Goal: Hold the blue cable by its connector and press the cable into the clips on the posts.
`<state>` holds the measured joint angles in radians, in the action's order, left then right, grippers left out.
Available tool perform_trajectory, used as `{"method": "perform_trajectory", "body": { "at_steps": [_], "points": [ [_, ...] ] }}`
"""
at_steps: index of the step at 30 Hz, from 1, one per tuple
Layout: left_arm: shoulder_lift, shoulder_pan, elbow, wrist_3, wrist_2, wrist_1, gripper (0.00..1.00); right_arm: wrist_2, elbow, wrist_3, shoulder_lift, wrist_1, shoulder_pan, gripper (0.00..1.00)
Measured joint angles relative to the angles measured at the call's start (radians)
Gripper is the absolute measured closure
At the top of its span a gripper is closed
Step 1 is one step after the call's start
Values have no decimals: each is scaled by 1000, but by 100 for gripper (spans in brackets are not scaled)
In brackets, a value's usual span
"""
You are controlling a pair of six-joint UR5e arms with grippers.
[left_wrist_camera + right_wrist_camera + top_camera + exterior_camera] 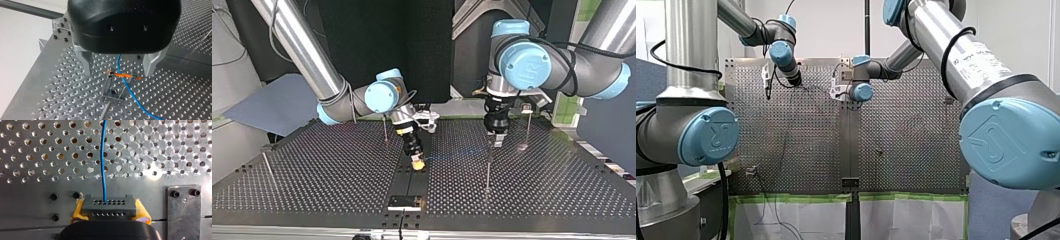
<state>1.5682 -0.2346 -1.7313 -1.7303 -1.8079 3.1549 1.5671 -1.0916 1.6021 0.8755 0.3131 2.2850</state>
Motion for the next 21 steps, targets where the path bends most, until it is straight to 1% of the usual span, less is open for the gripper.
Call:
{"method": "perform_trajectory", "body": {
  "at_steps": [5,8,14,21],
  "points": [
    [0,-2,0,3,0,-3,0,0,0,0,0,-1,0,100],
    [0,-6,0,17,5,-14,0,1,0,0,0,-3,0,100],
    [0,-21,0,71,12,-50,0,2,0,0,0,-5,0,100],
    [5,-40,0,133,-4,-85,0,4,0,-1,0,-6,0,100]
  ]
}}
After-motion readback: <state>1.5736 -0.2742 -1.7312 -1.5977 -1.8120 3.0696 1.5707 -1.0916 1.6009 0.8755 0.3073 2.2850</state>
